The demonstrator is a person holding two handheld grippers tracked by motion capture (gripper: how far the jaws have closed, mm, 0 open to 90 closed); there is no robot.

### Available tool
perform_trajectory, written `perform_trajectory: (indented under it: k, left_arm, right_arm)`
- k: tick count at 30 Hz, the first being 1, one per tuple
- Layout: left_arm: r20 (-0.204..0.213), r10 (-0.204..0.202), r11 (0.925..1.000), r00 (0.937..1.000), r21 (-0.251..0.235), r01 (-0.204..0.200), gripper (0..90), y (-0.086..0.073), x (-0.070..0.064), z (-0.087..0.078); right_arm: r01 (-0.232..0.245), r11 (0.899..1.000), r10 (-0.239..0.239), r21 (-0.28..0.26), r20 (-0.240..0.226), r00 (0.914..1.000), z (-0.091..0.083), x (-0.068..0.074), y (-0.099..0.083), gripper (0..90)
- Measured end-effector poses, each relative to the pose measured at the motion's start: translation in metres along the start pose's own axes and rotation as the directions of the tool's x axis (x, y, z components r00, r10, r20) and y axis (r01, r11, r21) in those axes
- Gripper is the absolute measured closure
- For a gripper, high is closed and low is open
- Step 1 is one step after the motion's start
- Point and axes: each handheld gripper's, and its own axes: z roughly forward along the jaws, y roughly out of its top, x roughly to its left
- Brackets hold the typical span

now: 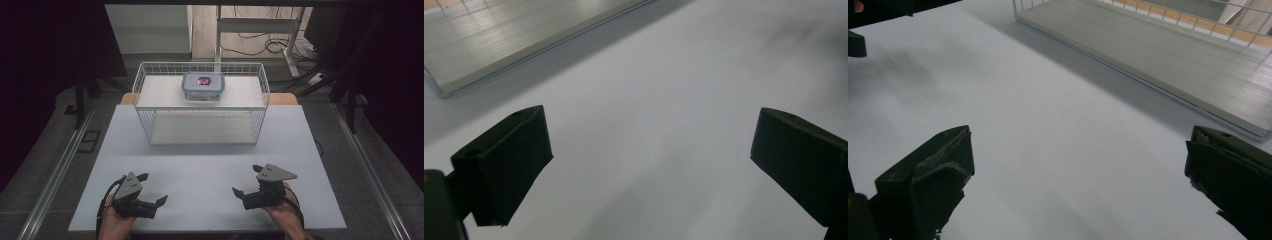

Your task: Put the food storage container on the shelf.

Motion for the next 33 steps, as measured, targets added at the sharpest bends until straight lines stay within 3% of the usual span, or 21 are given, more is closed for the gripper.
perform_trajectory:
  k: [11, 19, 27, 33]
  left_arm:
    - [-0.036, -0.012, 0.9997, 0.9993, 0.019, 0.013, 2.5, -0.010, 0.003, -0.014]
    - [-0.065, -0.051, 0.9981, 0.9966, 0.031, 0.053, 2.7, -0.021, 0.013, -0.026]
    - [-0.082, -0.093, 0.9949, 0.9923, 0.033, 0.096, 2.6, -0.034, 0.020, -0.038]
    - [-0.091, -0.099, 0.9931, 0.9909, 0.053, 0.105, 1.5, -0.043, 0.023, -0.041]
  right_arm:
    - [-0.010, 1.000, 0.009, 0.014, 0.047, 0.9988, -0.013, -0.008, -0.010, 0.0]
    - [-0.028, 0.999, 0.025, 0.034, 0.078, 0.9966, -0.023, -0.014, -0.020, 0.0]
    - [-0.057, 0.997, 0.052, 0.049, 0.108, 0.9928, -0.032, -0.021, -0.031, 0.0]
    - [-0.093, 0.992, 0.083, 0.084, 0.122, 0.9890, -0.036, -0.026, -0.041, 0.0]
